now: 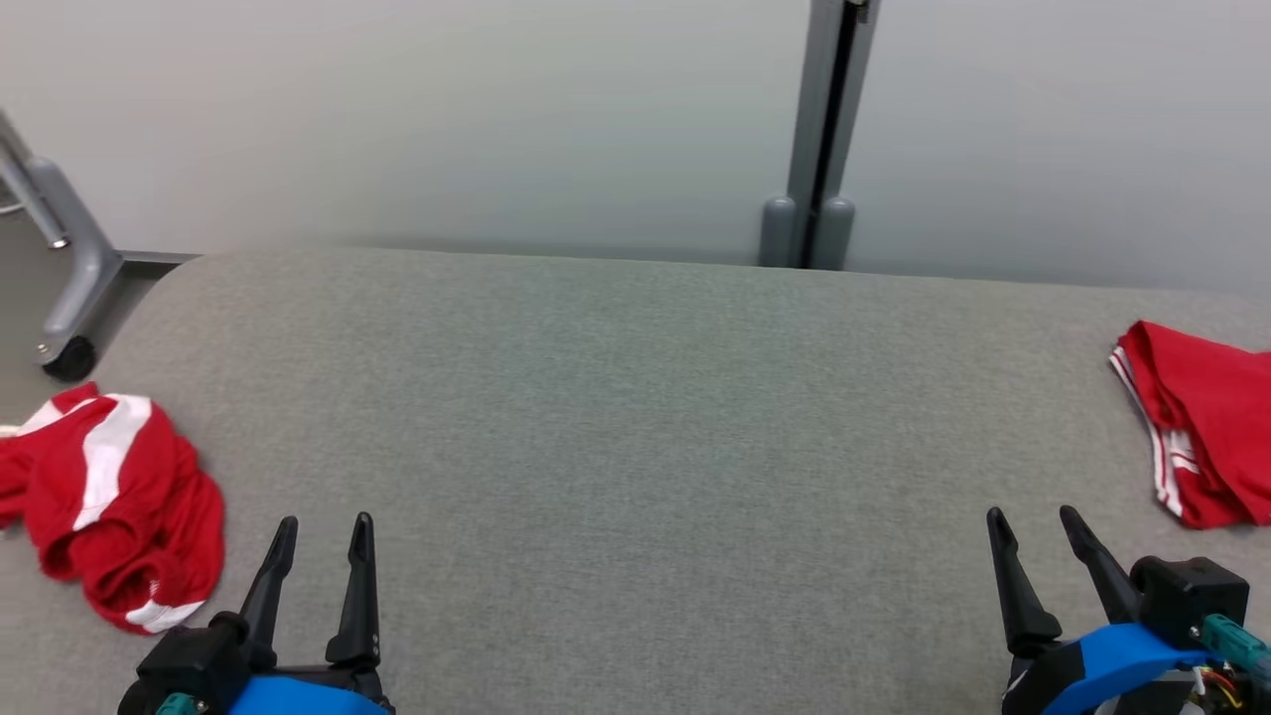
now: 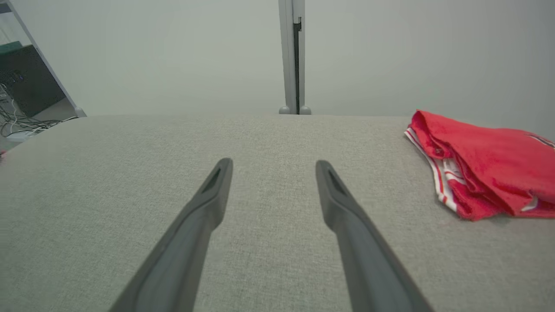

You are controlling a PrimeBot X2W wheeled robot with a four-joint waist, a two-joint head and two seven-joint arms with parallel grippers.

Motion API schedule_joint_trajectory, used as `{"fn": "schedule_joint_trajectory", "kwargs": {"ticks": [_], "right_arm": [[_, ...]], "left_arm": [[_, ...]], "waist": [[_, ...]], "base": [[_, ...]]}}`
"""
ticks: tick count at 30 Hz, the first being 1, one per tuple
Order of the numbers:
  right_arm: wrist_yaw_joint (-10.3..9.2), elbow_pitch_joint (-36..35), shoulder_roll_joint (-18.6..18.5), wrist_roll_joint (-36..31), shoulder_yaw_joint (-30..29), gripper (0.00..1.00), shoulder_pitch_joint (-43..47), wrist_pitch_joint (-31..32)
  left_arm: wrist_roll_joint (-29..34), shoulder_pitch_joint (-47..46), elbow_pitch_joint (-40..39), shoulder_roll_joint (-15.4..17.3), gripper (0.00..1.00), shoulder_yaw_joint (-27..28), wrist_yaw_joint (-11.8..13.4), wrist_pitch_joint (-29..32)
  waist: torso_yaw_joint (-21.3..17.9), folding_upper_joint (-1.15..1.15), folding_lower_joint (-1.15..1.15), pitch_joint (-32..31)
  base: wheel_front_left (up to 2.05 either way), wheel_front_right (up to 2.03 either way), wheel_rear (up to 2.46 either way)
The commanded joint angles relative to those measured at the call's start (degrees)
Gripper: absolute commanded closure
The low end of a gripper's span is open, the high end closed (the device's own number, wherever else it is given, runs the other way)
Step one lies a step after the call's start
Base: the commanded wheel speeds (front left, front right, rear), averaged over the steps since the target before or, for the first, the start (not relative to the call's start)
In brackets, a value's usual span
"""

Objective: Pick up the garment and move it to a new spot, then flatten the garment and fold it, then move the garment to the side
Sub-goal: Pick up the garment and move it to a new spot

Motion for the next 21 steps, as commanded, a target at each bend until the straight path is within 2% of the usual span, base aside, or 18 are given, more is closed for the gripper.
{"fn": "schedule_joint_trajectory", "kwargs": {"ticks": [1,12,21], "right_arm": [[0.02,-0.33,0.08,0.07,0.01,0.0,0.63,-0.2],[0.02,-0.35,0.06,0.51,2.56,0.0,-0.19,0.1],[0.02,0.26,0.04,1.09,4.72,0.0,-0.95,0.56]], "left_arm": [[0.3,-0.98,-0.22,0.24,0.0,0.03,0.14,-0.24],[0.64,0.24,-3.07,1.43,0.0,-0.25,0.81,0.07],[-0.06,1.6,-4.5,1.9,0.0,0.1,1.81,0.27]], "waist": [[1.13,0.0,0.0,0.59],[14.17,0.0,0.0,0.72],[21.6,0.0,0.0,1.16]], "base": [[0.0,0.0,0.0],[0.0,0.0,0.0],[0.0,0.0,0.0]]}}
